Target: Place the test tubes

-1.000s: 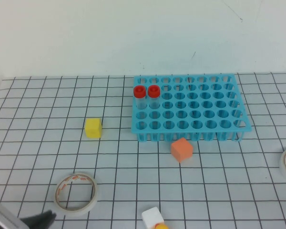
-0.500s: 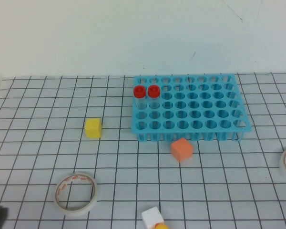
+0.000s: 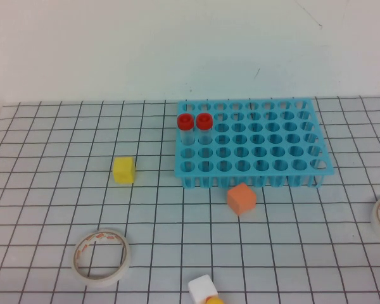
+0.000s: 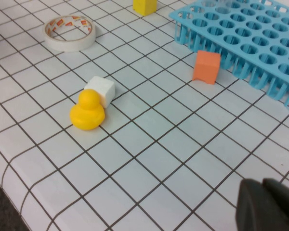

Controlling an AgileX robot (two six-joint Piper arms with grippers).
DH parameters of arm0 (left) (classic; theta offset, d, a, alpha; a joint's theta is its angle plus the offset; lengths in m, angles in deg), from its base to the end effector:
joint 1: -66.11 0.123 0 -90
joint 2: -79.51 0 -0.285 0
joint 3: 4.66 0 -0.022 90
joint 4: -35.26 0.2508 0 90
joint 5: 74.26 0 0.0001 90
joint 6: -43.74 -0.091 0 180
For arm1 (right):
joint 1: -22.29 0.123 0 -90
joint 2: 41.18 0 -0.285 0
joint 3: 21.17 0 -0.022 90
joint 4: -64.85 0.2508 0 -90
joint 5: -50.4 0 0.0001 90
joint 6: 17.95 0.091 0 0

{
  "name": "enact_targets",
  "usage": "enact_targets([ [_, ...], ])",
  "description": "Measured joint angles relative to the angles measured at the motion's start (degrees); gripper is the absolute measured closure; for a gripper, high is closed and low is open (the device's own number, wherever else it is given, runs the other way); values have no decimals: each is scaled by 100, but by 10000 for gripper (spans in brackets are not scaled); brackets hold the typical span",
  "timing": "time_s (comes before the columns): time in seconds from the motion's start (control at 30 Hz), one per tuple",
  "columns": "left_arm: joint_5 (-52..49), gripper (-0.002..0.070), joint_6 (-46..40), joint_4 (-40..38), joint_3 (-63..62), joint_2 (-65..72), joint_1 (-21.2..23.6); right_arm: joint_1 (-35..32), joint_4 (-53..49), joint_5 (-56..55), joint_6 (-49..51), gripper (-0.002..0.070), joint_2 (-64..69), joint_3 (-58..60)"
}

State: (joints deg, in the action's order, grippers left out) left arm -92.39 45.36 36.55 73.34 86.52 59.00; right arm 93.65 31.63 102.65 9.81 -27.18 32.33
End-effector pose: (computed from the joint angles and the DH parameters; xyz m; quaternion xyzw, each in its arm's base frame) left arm 0.0533 -0.0060 0.1807 0.0437 0.7821 -0.0379 0.6204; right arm 0.0442 0.0075 0.2739 -0.3430 0.7555 0.1823 0.5276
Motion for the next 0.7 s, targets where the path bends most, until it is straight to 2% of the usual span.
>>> enact_targets([
  [0.2,-71,676,-12,-129,0,0,0,0,0,0,0,678,0,0],
  [0.37,-71,676,-578,-129,0,0,11,0,0,0,0,678,0,0],
  [0.7,-71,676,-940,-241,0,0,33,0,0,0,0,678,0,0],
])
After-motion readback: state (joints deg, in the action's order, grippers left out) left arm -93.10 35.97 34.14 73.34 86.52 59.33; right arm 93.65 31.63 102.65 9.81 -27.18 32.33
